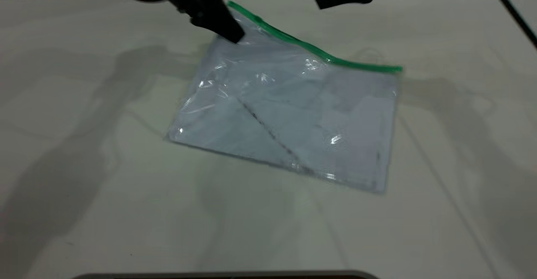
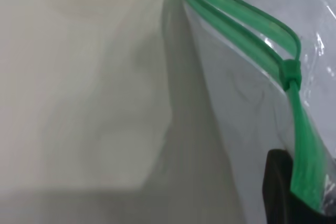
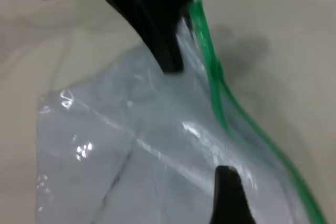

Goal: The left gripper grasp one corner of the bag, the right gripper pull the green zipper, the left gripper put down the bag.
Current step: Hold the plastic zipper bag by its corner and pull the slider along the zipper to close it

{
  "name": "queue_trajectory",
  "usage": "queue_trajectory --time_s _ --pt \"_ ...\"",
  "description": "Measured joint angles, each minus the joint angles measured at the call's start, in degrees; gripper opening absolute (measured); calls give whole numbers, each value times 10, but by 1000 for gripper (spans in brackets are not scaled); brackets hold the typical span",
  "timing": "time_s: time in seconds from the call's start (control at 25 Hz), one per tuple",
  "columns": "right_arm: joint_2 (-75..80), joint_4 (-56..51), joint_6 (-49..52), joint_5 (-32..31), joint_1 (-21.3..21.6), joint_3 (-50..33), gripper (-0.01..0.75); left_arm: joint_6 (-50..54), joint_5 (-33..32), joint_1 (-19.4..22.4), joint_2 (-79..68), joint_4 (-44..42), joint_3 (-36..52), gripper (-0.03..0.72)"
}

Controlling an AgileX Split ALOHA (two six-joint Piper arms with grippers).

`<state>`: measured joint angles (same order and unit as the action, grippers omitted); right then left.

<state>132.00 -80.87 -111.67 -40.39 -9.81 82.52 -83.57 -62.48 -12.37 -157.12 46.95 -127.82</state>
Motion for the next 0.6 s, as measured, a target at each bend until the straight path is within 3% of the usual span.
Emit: queue_trajectory --time_s 0.32,0.6 --pt "39 -39 -55 -42 -20 19 534 -141 -12 -18 -1 15 0 53" --pt "43 -88 -65 -43 -22 19 534 -191 2 -19 -1 48 0 53"
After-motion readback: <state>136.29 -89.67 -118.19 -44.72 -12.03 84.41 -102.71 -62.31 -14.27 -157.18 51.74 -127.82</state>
